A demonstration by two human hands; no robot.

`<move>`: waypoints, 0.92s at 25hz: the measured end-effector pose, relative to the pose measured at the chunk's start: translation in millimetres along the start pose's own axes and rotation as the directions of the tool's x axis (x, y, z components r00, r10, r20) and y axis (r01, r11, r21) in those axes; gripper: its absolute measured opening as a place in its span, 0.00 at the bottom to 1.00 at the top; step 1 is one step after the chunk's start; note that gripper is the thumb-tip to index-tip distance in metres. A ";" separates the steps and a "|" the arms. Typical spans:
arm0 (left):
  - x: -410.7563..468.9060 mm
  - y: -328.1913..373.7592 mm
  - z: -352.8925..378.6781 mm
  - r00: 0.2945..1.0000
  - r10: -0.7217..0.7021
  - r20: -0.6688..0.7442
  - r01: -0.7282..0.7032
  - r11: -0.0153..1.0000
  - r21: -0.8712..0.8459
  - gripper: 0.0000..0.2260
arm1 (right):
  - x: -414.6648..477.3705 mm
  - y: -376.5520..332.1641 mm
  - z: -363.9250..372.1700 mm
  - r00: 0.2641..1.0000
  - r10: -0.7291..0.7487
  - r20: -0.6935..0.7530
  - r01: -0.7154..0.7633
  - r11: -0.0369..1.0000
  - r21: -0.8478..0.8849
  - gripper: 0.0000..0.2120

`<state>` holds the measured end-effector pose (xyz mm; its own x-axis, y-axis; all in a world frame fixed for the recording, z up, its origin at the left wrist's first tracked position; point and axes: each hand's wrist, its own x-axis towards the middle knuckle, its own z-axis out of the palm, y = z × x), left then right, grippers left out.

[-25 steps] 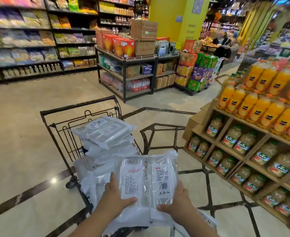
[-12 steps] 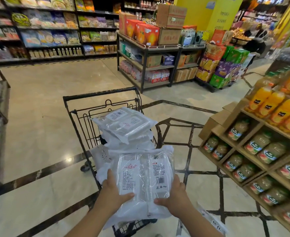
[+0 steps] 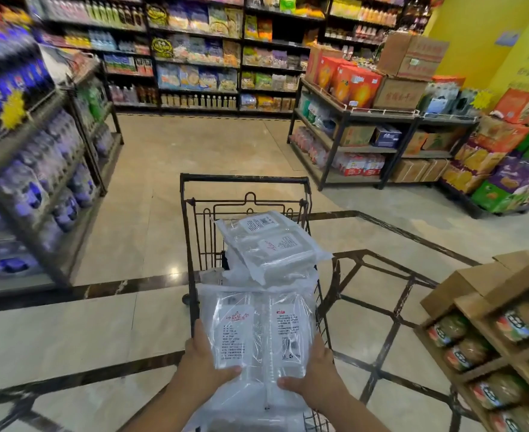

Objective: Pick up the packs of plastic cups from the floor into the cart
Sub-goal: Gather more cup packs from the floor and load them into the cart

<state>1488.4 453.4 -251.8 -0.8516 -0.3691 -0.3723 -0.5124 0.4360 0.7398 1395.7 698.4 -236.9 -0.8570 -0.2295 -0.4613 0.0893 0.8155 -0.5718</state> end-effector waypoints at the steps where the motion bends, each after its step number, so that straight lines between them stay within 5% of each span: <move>1: 1.7 0.6 6.3 1.000 -0.017 -0.009 0.017 1.000 0.000 0.67 | 7.1 4.3 -3.8 1.000 -0.010 0.026 0.010 1.000 -0.009 0.69; 18: -15.8 1.9 100.2 0.932 -0.349 -0.094 0.347 0.937 -0.045 0.66 | 83.4 77.5 -2.2 0.925 -0.044 0.376 0.104 0.984 -0.142 0.71; 23: -10.2 3.9 109.4 0.900 -0.404 -0.161 0.420 0.904 0.082 0.63 | 101.0 88.2 -6.7 0.915 -0.040 0.402 0.126 0.974 -0.190 0.68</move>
<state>1483.0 548.7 -306.4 -0.5420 -0.6406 -0.5440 -0.8299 0.3060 0.4665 1313.7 750.6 -329.4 -0.5835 -0.4560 -0.6720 -0.1174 0.8662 -0.4857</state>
